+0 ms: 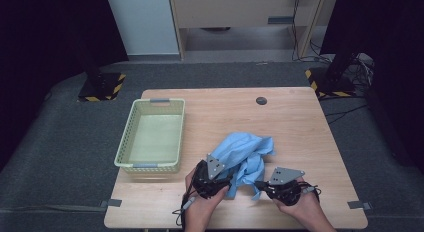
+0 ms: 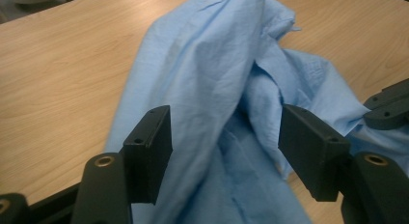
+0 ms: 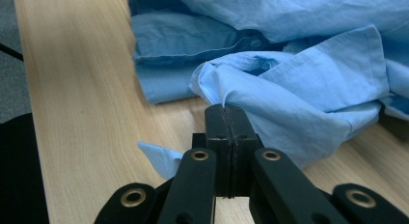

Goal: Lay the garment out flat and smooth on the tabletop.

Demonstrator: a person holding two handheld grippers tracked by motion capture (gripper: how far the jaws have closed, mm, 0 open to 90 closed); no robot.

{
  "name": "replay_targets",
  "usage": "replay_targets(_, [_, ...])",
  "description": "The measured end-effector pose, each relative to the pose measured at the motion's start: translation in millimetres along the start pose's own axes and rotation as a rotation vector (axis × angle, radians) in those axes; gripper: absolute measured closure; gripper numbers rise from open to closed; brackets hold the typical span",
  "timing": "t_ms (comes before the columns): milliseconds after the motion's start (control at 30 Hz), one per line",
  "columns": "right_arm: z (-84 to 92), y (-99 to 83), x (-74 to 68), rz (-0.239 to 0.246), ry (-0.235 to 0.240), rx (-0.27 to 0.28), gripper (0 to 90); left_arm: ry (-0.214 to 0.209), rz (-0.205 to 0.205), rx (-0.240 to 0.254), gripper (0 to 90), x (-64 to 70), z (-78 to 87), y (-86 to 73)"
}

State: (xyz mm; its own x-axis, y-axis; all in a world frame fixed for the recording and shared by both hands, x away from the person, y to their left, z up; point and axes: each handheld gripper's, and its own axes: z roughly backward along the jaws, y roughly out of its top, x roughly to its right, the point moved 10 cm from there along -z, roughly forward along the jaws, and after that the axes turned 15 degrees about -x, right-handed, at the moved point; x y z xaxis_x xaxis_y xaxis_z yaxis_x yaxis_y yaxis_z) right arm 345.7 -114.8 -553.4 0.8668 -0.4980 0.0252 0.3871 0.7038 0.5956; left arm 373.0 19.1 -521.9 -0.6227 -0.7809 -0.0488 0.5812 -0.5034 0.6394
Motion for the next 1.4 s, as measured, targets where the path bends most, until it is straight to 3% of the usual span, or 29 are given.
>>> replay_targets(133, [2.3,-1.4,1.7,-0.006,-0.012,0.002,87.7,-0.022,-0.017,-0.008,37.0,9.5,-2.0,-1.3])
replay_targets(367, [7.5,-6.5,13.5,-0.057,-0.003,0.003,59.7,-0.032,-0.027,-0.021,37.3,15.1,-5.7,-3.8])
replay_targets(567, [12.9,-9.0,24.8,-0.075,-0.029,0.004,56.0,-0.048,-0.035,-0.025,37.8,21.2,-7.2,-4.2])
replay_targets(800, [17.6,-9.6,26.2,-0.074,-0.013,0.011,46.9,-0.058,-0.055,-0.037,38.0,29.2,-11.6,-4.9])
replay_targets(1067, [23.9,-8.6,28.9,-0.075,-0.016,0.022,43.2,-0.075,-0.082,-0.063,41.6,37.2,-21.5,-8.8])
replay_targets(1133, [25.1,-9.9,32.3,-0.081,-0.027,0.02,46.6,-0.078,-0.088,-0.079,44.3,38.1,-27.7,-11.3])
replay_targets(1400, [20.5,-22.2,63.5,-0.114,-0.155,-0.036,58.4,-0.075,-0.086,-0.114,48.2,37.0,-45.3,-13.7])
